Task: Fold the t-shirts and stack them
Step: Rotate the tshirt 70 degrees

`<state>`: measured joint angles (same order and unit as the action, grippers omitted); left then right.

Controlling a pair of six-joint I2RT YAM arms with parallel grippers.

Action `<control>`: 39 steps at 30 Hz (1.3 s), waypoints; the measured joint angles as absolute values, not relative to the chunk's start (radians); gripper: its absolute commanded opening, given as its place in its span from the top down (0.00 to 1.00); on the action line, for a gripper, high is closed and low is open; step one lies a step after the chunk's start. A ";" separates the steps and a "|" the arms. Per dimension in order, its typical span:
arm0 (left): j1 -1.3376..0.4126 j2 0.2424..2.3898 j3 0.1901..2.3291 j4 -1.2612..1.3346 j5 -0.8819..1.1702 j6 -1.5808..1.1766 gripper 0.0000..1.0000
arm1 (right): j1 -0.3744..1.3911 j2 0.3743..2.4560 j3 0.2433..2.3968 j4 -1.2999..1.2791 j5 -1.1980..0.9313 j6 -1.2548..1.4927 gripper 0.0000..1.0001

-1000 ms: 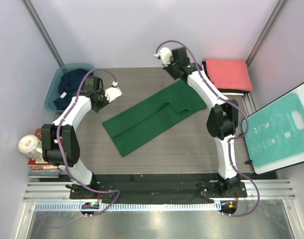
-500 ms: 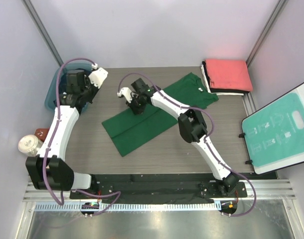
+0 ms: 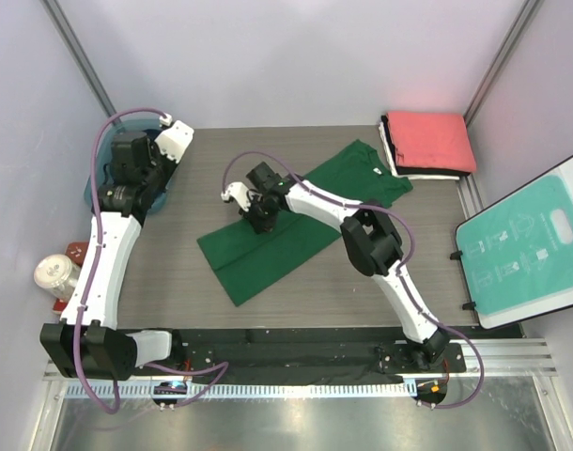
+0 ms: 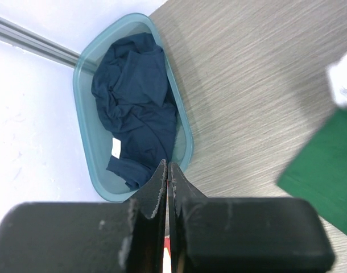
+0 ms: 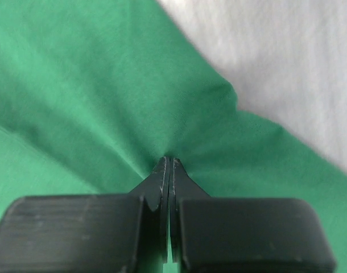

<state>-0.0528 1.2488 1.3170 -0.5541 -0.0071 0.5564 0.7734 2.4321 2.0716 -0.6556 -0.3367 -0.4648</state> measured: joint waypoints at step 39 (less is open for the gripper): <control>-0.088 1.361 1.354 -0.559 0.147 0.575 1.00 | 0.694 1.881 1.624 -0.479 0.238 -0.539 0.99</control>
<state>-0.0879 1.3613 1.3540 -0.5594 0.1467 0.5755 0.6937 1.8812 1.6241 -0.4789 0.2382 -0.5392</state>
